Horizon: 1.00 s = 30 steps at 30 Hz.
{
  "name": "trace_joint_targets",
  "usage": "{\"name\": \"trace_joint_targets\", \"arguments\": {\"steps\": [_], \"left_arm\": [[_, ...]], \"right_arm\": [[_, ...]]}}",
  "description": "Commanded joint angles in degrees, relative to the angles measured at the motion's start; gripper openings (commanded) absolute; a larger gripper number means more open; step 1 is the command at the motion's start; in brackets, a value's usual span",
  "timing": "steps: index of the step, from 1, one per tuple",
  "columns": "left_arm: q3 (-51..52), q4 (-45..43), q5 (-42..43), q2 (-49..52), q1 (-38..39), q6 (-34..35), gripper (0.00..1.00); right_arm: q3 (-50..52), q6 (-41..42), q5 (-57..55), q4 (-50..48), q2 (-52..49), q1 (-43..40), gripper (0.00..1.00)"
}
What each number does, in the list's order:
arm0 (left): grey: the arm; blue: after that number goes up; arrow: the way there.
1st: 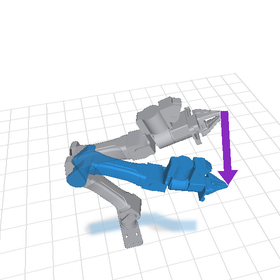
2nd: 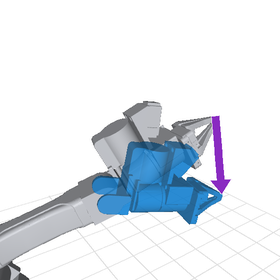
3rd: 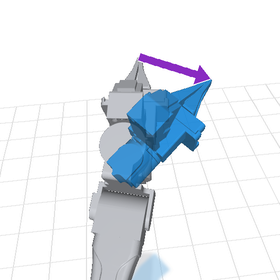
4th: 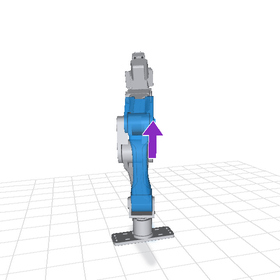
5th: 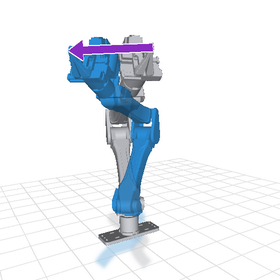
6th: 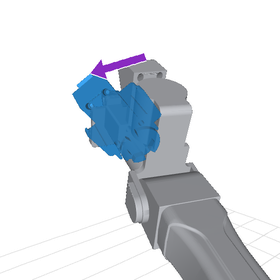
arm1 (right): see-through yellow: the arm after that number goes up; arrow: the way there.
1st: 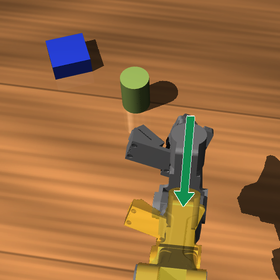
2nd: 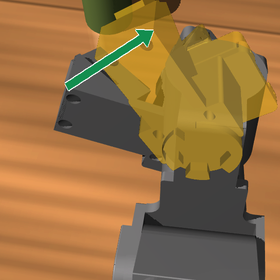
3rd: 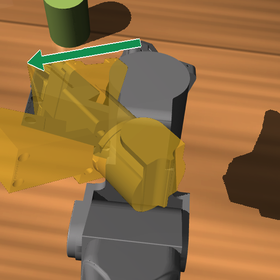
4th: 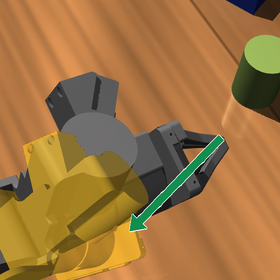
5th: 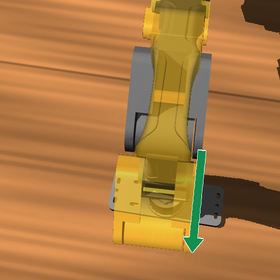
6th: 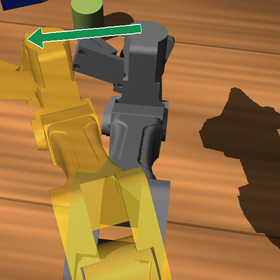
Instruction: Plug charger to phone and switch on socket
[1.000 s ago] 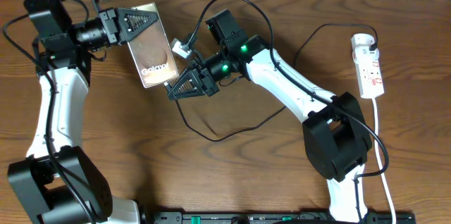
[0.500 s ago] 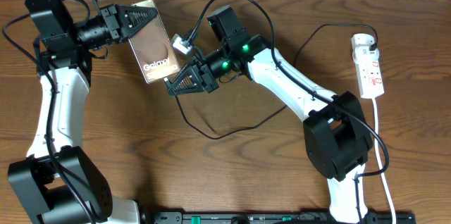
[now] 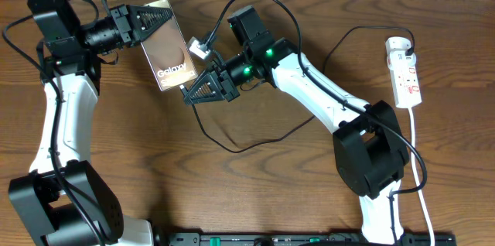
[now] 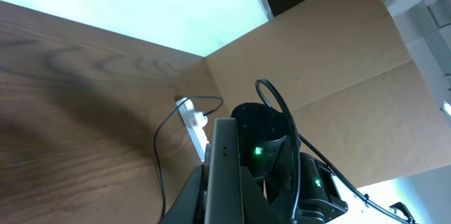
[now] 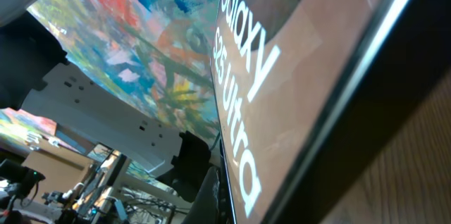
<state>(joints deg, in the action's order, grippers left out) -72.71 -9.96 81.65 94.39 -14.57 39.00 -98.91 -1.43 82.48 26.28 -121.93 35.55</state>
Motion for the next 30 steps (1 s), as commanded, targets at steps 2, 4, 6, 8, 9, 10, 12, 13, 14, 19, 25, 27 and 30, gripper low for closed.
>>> {"name": "trace_joint_targets", "arguments": {"steps": [2, 4, 6, 8, 9, 10, 12, 13, 14, 19, 25, 27, 30], "left_arm": [[-0.2, -0.3, 0.1, -0.2, 0.6, 0.5, 0.07], [-0.2, -0.3, -0.1, -0.2, 0.6, 0.5, 0.08], [-0.2, -0.3, -0.1, -0.2, 0.6, 0.5, 0.08], [-0.2, -0.8, -0.3, -0.2, 0.6, 0.5, 0.07], [-0.2, -1.0, -0.6, -0.2, 0.6, 0.5, 0.08], [-0.2, -1.2, -1.1, -0.2, 0.6, 0.5, 0.08], [-0.2, -1.9, -1.4, -0.2, 0.6, 0.7, 0.07], [-0.2, -2.2, -1.4, -0.2, 0.7, 0.7, 0.07], [-0.2, -2.7, -1.3, -0.2, 0.9, 0.7, 0.07], [-0.2, -4.6, -1.4, -0.2, 2.8, 0.8, 0.07], [-0.2, -9.2, -1.9, -0.2, 4.0, 7.5, 0.08], [-0.2, -10.8, -3.1, -0.2, 3.9, 9.6, 0.07], [-0.2, -11.4, -4.8, -0.2, 3.6, 10.9, 0.07]], "right_arm": [[-0.3, 2.8, 0.4, -1.4, 0.0, -0.8, 0.01], [-0.3, 3.3, 0.6, -2.3, 0.0, -1.1, 0.01], [-0.3, 4.2, 0.6, -3.1, 0.0, -1.3, 0.01], [-0.3, 4.7, 0.6, -3.7, 0.0, -1.6, 0.01], [-0.3, 4.6, 0.6, -3.7, 0.0, -1.6, 0.01], [-0.3, 4.7, 0.6, -3.8, 0.0, -1.7, 0.01], [-0.3, 4.6, 0.6, -3.8, 0.0, -1.9, 0.01], [-0.3, 4.7, 0.6, -3.8, 0.0, -2.1, 0.01], [-0.3, 4.6, 0.6, -3.9, 0.0, -2.2, 0.01], [-0.3, 4.9, 0.6, -4.8, 0.0, -2.9, 0.01], [-0.2, 4.8, 0.6, -4.7, 0.0, -3.1, 0.01], [-0.2, 4.8, 0.9, -4.7, 0.0, -3.1, 0.01], [-0.2, 4.8, 2.0, -4.7, 0.0, -3.0, 0.01]]}}
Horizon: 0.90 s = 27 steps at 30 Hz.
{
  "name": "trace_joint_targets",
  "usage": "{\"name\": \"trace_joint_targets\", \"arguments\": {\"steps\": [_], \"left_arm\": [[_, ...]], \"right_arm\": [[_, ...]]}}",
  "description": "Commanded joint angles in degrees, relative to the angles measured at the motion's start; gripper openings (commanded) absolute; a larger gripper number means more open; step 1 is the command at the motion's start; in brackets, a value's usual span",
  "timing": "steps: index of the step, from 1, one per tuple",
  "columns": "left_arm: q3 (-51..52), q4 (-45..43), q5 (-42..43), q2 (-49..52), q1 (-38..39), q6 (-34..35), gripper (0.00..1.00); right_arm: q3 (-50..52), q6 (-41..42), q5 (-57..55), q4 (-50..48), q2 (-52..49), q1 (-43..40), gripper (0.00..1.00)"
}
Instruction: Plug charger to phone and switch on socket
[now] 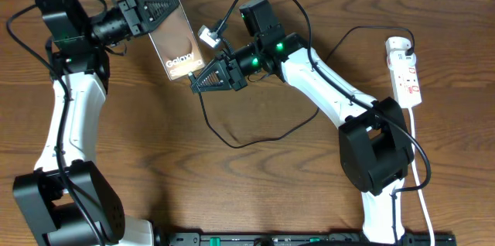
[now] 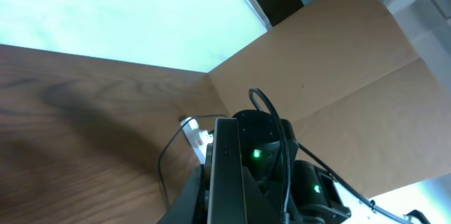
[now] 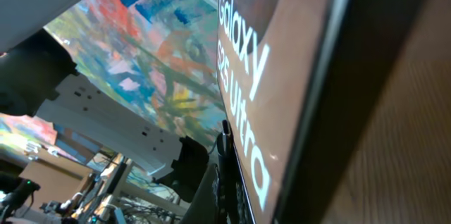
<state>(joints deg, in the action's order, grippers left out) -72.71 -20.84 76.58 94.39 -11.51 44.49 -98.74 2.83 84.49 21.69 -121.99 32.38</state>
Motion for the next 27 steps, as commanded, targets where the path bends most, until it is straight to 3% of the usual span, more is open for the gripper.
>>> {"name": "trace_joint_targets", "arguments": {"steps": [1, 10, 18, 27], "left_arm": [[-0.2, -0.5, 0.0, -0.2, 0.5, 5.4, 0.07], [-0.2, -0.5, -0.1, -0.2, 0.4, 8.5, 0.07], [-0.2, -0.5, 0.7, -0.2, 0.2, 4.2, 0.08], [-0.2, -0.5, 1.0, -0.2, -0.7, 4.2, 0.07]], "right_arm": [[-0.3, 0.6, -0.1, -0.1, 0.1, 0.2, 0.01], [-0.3, 0.5, 0.1, -0.1, 0.1, 0.2, 0.01], [-0.3, 0.3, 4.0, -1.2, 0.1, 0.1, 0.01], [-0.3, 0.3, 4.2, -1.4, 0.1, -0.2, 0.01]]}}
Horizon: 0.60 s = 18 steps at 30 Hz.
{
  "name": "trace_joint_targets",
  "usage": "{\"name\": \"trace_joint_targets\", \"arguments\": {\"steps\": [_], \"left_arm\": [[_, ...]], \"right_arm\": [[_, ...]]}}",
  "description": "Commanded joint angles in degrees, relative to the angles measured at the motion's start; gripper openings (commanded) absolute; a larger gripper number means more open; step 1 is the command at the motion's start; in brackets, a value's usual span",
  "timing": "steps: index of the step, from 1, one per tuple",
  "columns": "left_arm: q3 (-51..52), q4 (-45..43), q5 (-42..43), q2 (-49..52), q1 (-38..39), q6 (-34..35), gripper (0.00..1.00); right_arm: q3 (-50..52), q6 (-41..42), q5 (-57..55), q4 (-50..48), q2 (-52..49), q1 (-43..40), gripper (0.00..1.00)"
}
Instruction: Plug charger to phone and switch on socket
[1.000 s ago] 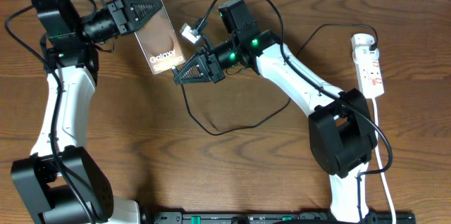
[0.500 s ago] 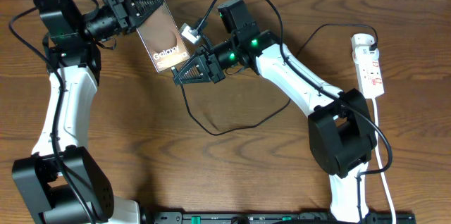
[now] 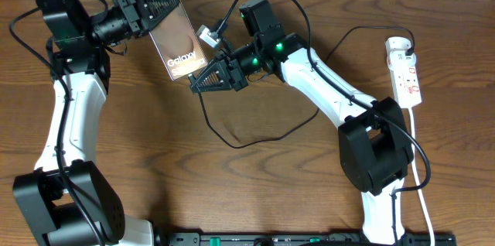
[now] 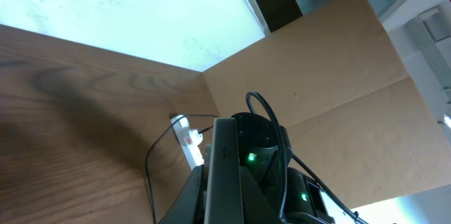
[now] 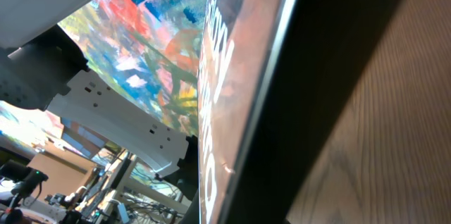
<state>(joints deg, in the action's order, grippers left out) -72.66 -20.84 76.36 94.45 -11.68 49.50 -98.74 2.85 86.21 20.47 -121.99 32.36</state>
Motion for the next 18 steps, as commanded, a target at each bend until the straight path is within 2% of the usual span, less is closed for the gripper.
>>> {"name": "trace_joint_targets", "arguments": {"steps": [1, 18], "left_arm": [[-0.2, -0.5, 1.1, -0.3, -0.5, -0.8, 0.07], [-0.2, -1.2, 1.2, -0.3, -2.7, -0.7, 0.07]], "right_arm": [[-0.3, 0.3, 2.5, -0.2, 0.1, -0.2, 0.01], [-0.3, 0.3, 2.2, -0.1, 0.1, 0.0, 0.01]]}}
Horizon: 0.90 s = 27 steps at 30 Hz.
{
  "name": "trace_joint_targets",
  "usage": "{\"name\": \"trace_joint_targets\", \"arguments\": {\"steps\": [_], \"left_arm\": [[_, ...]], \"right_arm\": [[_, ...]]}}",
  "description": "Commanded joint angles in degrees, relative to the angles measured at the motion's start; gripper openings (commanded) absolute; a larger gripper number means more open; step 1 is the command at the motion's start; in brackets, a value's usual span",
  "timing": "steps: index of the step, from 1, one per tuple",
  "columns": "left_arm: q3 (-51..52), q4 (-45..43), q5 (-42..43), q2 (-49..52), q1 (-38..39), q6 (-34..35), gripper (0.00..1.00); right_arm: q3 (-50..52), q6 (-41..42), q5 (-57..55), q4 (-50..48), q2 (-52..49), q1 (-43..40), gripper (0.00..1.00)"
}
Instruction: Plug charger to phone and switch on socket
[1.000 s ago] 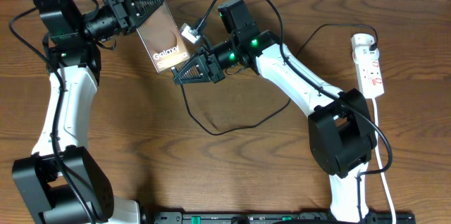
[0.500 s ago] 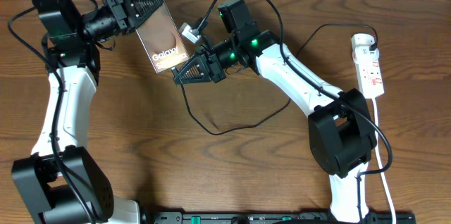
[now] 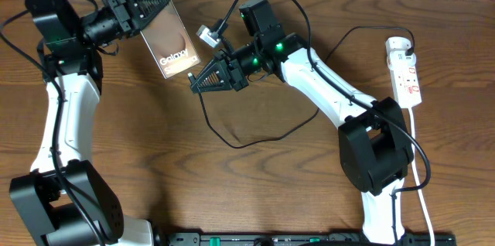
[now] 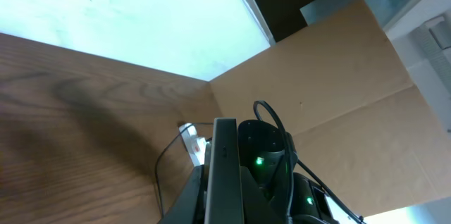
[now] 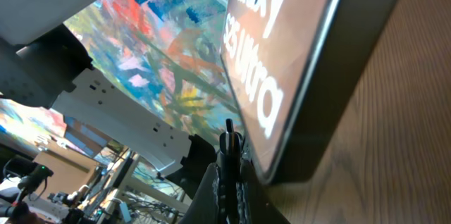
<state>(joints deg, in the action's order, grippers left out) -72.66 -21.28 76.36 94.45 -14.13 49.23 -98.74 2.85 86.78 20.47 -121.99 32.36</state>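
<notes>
My left gripper [image 3: 151, 8] is shut on the phone [image 3: 166, 35], holding it tilted above the far left of the table, its "Galaxy" screen up. In the left wrist view the phone [image 4: 224, 160] shows edge-on between the fingers. My right gripper [image 3: 198, 82] is shut on the black charger plug [image 5: 229, 141], whose tip points up beside the phone's lower edge [image 5: 303, 146], a small gap apart. The black cable [image 3: 232, 144] loops across the table. The white socket strip [image 3: 404, 72] lies at the far right, with a plug in its far end.
The right arm [image 4: 268, 164], with its green lights, stands straight ahead in the left wrist view. A cardboard wall [image 4: 352, 97] rises beyond the table in that view. A black rail [image 3: 294, 238] runs along the table's near edge.
My left gripper has carried the phone a little left and away from the plug. In the right wrist view the phone's edge no longer fills the frame. The right gripper has barely moved.
First the phone was held at the far left and the right gripper held the plug lower, just right of it. Then both had moved toward the table's far side with the plug near the phone's bottom edge. That edge loomed close, and now stands slightly apart.
</notes>
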Motion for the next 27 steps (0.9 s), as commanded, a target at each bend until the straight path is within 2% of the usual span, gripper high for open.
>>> {"name": "trace_joint_targets", "arguments": {"steps": [1, 27], "left_arm": [[-0.2, -0.7, 1.2, -0.3, -0.2, -0.5, 0.07], [-0.2, -0.7, 1.2, -0.3, 1.2, -0.5, 0.07]], "right_arm": [[-0.3, 0.3, 1.6, -0.1, 0.1, 0.0, 0.01], [-0.3, 0.3, 0.2, -0.2, 0.1, 0.0, 0.01]]}}
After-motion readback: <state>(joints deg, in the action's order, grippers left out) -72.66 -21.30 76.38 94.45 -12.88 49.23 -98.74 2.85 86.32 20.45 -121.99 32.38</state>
